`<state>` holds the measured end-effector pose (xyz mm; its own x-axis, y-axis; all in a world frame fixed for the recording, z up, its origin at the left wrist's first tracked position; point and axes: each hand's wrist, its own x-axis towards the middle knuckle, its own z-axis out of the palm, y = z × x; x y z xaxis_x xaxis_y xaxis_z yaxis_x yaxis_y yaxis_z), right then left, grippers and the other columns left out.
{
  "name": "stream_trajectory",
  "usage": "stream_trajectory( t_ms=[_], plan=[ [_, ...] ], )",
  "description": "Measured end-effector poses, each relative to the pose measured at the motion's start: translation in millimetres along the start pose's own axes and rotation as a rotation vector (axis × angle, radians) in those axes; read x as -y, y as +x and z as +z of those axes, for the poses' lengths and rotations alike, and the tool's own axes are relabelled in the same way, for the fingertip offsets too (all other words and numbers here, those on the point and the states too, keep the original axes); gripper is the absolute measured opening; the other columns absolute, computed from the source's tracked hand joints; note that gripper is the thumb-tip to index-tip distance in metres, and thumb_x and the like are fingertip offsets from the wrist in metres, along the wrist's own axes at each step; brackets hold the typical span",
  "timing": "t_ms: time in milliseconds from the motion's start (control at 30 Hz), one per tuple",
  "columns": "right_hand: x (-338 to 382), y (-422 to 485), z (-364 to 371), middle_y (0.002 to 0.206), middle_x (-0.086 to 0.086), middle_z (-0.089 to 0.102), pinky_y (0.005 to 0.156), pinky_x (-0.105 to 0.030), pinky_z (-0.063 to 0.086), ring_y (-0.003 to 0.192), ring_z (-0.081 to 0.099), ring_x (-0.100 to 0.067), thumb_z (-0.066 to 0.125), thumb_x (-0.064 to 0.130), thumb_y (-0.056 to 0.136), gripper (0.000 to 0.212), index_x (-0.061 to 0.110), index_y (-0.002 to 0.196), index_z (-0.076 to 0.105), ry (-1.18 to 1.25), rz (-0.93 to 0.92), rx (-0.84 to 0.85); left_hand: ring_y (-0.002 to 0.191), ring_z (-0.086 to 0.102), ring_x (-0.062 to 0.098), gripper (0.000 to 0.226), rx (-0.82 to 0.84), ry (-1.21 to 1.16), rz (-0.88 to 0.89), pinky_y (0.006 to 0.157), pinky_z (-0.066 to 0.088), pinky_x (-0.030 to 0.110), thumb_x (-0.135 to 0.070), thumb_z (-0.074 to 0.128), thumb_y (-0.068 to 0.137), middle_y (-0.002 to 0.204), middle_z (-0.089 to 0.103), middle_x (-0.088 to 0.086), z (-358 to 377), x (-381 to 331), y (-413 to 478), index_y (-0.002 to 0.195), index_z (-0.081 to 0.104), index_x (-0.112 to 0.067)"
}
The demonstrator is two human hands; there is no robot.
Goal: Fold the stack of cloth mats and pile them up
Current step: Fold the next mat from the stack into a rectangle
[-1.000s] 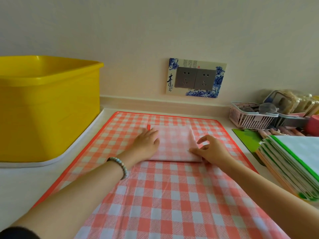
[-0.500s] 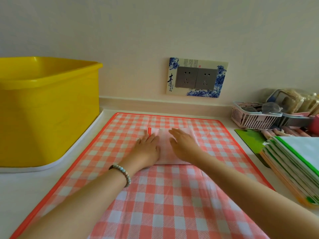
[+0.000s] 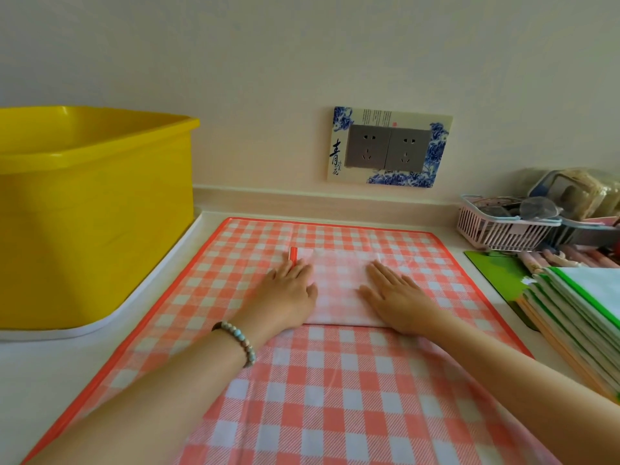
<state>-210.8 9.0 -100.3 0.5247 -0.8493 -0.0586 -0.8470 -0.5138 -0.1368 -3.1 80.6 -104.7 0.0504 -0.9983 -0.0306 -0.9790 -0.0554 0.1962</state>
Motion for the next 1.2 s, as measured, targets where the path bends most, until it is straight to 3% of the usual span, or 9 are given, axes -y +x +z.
stream_trajectory(
  t_ms=[167,233,400,600,767,1000,1200],
  plan=[
    [-1,-1,-2,0.158,0.004,-0.01,0.116,-0.031,-0.006,0.145,-0.007,-0.01,0.011,0.055,0.097,0.066,0.02,0.15,-0.006,0.008,0.003,0.024,0.145,0.01,0.02,0.058,-0.067,-0.028,-0.013,0.118,0.011,0.038,-0.041,0.02,0.101,0.159,0.012,0.004,-18,-10,17,0.151,0.013,-0.014],
    [0,-2,-2,0.158,0.004,-0.01,0.117,-0.031,-0.007,0.145,-0.007,-0.011,0.01,0.055,0.097,0.066,0.02,0.15,-0.007,-0.001,0.004,0.03,0.146,0.003,0.018,0.056,-0.102,-0.054,0.013,0.119,0.006,0.039,-0.037,0.019,0.102,0.16,0.003,0.002,-21,-9,25,0.152,0.005,-0.015],
    [-1,-1,-3,0.158,0.004,-0.011,0.116,-0.032,-0.007,0.145,-0.007,-0.011,0.011,0.055,0.097,0.067,0.019,0.15,-0.007,0.013,0.005,0.047,0.145,-0.012,0.016,0.055,0.002,-0.031,-0.008,0.116,-0.007,0.035,-0.037,0.009,0.102,0.158,-0.014,-0.001,-10,0,38,0.15,-0.008,-0.017],
    [12,17,-18,0.159,-0.001,0.008,0.117,-0.035,-0.003,0.146,0.001,-0.015,0.019,0.026,0.102,0.049,0.013,0.15,0.014,0.026,-0.029,-0.067,0.146,-0.008,0.017,0.055,-0.018,-0.033,0.002,0.117,-0.003,0.038,-0.036,0.01,0.101,0.159,-0.006,-0.002,-1,5,47,0.151,-0.002,-0.017],
    [47,55,-17,0.159,0.0,0.007,0.117,-0.033,-0.002,0.146,0.003,-0.013,0.019,0.022,0.103,0.049,0.015,0.15,0.012,0.077,-0.141,-0.116,0.146,-0.004,0.018,0.055,-0.058,-0.018,0.002,0.116,-0.001,0.038,-0.037,0.012,0.101,0.16,-0.001,-0.001,3,7,51,0.152,0.002,-0.018],
    [48,74,3,0.158,0.001,0.011,0.117,-0.031,0.001,0.145,0.006,-0.012,0.016,0.032,0.102,0.05,0.016,0.15,0.015,0.08,-0.151,-0.08,0.146,-0.005,0.016,0.057,-0.066,-0.022,0.004,0.117,-0.003,0.037,-0.04,0.011,0.1,0.16,-0.003,-0.001,8,12,56,0.151,-0.001,-0.019],
    [27,64,0,0.158,0.0,0.011,0.116,-0.03,0.001,0.145,0.007,-0.014,0.021,0.054,0.097,0.065,0.018,0.15,0.012,0.041,-0.091,-0.095,0.146,-0.006,0.014,0.057,-0.075,-0.026,-0.004,0.115,-0.006,0.034,-0.04,0.011,0.1,0.159,-0.005,-0.002,7,12,54,0.151,-0.001,-0.02]
  ],
)
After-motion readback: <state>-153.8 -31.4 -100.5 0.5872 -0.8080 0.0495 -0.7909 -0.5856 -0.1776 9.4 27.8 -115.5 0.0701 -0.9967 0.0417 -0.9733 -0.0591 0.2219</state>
